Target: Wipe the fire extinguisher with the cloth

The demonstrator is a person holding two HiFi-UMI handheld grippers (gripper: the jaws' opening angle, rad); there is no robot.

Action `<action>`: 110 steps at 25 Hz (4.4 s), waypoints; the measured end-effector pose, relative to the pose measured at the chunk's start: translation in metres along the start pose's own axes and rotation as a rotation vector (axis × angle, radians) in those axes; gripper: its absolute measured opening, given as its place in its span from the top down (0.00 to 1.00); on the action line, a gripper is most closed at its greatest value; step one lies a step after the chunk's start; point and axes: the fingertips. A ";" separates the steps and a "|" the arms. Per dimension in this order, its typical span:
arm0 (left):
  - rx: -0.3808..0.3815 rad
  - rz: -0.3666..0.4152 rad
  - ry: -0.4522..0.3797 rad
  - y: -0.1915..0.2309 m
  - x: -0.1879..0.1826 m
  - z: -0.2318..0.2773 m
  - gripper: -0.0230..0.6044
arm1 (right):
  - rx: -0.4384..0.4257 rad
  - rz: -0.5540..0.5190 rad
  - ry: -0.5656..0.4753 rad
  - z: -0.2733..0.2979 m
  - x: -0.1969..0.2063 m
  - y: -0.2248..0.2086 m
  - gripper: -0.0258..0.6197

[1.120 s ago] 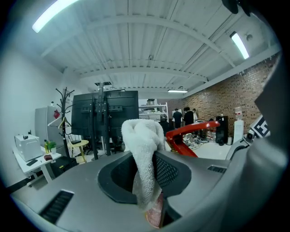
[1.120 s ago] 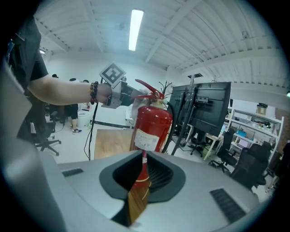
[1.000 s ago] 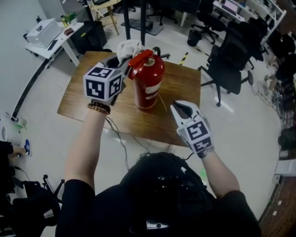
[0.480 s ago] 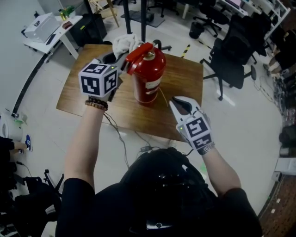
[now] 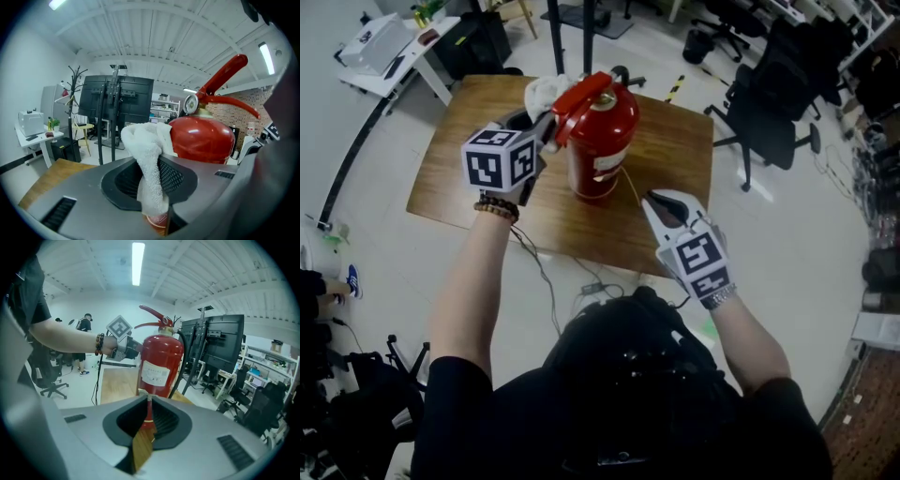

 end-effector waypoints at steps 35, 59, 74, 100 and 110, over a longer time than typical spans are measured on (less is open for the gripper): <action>-0.015 -0.150 0.381 0.033 0.189 0.124 0.85 | -0.035 0.024 0.096 0.030 0.026 -0.002 0.89; -0.184 -0.146 0.349 0.044 0.191 0.061 0.84 | -0.040 0.031 0.069 0.011 0.028 0.010 0.89; -0.195 -0.175 0.246 0.005 0.184 -0.039 0.84 | -0.047 0.009 0.043 -0.009 0.028 0.041 0.89; -0.230 -0.097 0.156 -0.199 0.188 -0.136 0.84 | -0.196 -0.019 -0.117 -0.109 0.069 0.090 0.94; -0.257 -0.038 0.142 -0.271 0.195 -0.170 0.84 | -0.236 -0.001 -0.164 -0.146 0.092 0.109 0.94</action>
Point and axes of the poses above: the fingertips, and each gripper's own axes: z forward along the fingers, y to its left, x out of its underside, and after that the axes turned 14 degrees about y, right-handed
